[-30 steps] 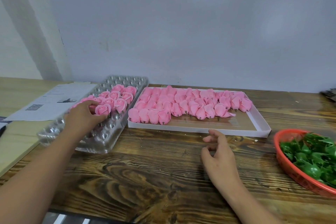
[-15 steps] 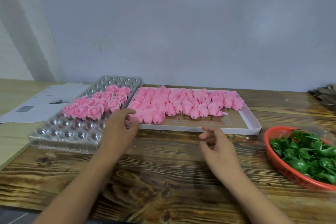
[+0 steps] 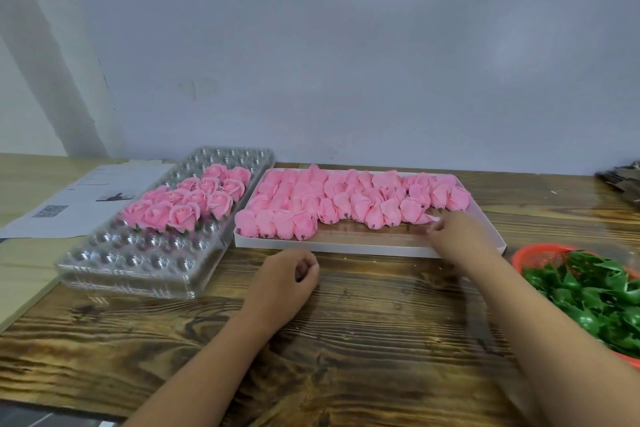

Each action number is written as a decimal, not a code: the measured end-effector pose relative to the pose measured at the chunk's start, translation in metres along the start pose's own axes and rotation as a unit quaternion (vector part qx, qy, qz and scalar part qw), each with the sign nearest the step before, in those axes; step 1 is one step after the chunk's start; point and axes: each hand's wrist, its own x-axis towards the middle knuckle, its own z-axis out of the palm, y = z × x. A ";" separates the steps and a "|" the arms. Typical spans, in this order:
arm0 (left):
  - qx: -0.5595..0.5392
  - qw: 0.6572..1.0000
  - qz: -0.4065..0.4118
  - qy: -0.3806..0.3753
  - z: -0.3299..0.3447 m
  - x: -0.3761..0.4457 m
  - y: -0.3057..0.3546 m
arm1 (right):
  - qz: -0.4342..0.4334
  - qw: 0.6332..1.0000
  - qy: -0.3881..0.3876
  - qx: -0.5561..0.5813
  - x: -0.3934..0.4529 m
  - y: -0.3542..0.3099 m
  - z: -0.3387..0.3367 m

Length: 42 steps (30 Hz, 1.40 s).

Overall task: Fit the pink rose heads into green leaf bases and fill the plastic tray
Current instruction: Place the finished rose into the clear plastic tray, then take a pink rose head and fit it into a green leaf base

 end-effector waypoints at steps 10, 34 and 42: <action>-0.040 0.999 -0.018 -0.008 0.000 0.003 -0.007 | 0.086 0.996 -0.004 -0.035 0.042 -0.008 0.017; -0.040 0.999 -0.022 -0.020 0.000 0.004 -0.008 | 0.103 0.979 0.031 0.174 0.047 -0.024 0.028; -0.047 0.998 -0.025 -0.023 0.000 0.003 -0.009 | 0.149 0.981 -0.022 0.120 0.048 -0.042 0.019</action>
